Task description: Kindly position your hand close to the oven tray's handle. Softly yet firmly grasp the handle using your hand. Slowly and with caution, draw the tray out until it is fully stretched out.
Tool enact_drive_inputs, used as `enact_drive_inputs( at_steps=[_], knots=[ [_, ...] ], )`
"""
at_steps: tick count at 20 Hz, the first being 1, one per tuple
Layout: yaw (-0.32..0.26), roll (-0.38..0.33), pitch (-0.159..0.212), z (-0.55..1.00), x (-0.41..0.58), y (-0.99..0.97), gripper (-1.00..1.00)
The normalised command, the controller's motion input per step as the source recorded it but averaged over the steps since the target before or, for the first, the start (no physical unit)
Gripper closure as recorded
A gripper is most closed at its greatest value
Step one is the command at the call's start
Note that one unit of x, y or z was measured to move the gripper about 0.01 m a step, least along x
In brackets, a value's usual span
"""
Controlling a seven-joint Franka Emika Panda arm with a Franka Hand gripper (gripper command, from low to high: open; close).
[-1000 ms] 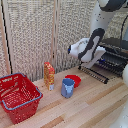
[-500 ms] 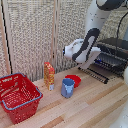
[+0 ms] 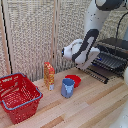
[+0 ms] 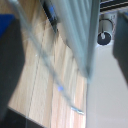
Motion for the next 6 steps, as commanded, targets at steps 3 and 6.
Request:
enact_drive_inputs(
  at_steps=[3, 6],
  knots=[
    [-0.030, -0.019, 0.006, 0.51, 0.181, 0.00, -1.00],
    [-0.100, 0.009, 0.001, 0.61, 0.190, 0.00, -1.00]
  ],
)
